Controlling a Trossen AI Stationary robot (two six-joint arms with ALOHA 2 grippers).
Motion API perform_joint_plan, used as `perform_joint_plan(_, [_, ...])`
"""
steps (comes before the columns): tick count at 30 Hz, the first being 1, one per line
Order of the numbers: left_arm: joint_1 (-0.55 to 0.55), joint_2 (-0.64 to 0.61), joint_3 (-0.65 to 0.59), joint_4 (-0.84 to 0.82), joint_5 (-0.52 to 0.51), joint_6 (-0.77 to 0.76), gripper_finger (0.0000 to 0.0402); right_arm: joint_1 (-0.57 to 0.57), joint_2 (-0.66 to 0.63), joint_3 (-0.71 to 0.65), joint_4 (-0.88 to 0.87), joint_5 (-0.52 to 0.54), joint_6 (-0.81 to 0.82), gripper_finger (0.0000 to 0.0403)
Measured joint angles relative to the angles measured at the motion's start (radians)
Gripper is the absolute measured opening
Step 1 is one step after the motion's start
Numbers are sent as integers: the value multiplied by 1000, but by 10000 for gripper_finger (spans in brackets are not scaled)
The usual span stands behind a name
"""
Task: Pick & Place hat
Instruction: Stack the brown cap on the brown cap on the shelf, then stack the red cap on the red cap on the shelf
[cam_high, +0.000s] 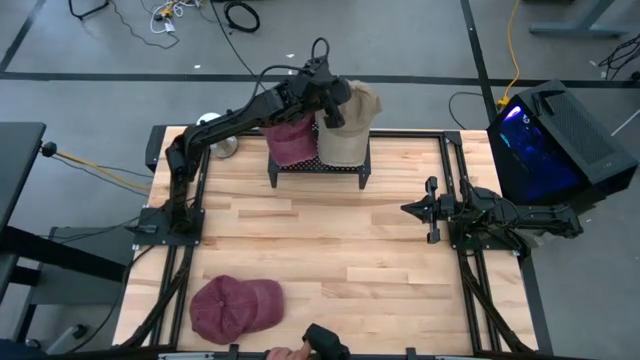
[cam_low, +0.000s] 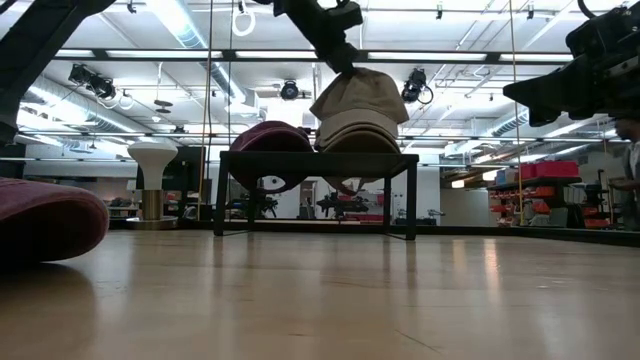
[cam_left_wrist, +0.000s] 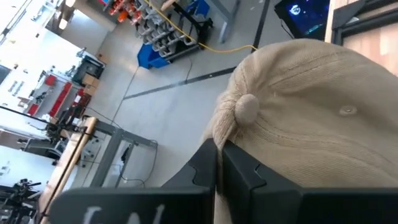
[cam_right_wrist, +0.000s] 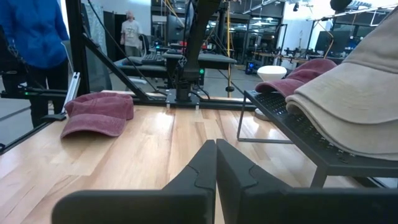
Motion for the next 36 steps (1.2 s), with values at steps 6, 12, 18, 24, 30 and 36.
perform_joint_plan(6, [0, 0, 0, -5, 0, 3, 54, 0, 0, 0, 0, 0, 0, 10])
perform_joint_plan(12, [0, -1, 0, -7, 13, -4, 120, 0, 0, 0, 0, 0, 0, 10])
perform_joint_plan(18, [-18, -4, 0, 0, -74, -5, 169, 0, 0, 0, 0, 0, 0, 10])
perform_joint_plan(24, [-70, -59, 1, -59, -175, -67, 179, 0, 0, 0, 0, 0, 0, 10])
perform_joint_plan(30, [-131, -127, 2, -285, -126, -226, 178, 0, 0, 0, 0, 0, 0, 10])
perform_joint_plan(36, [-194, -136, 1, -532, -39, -409, 179, 0, 0, 0, 0, 0, 0, 10])
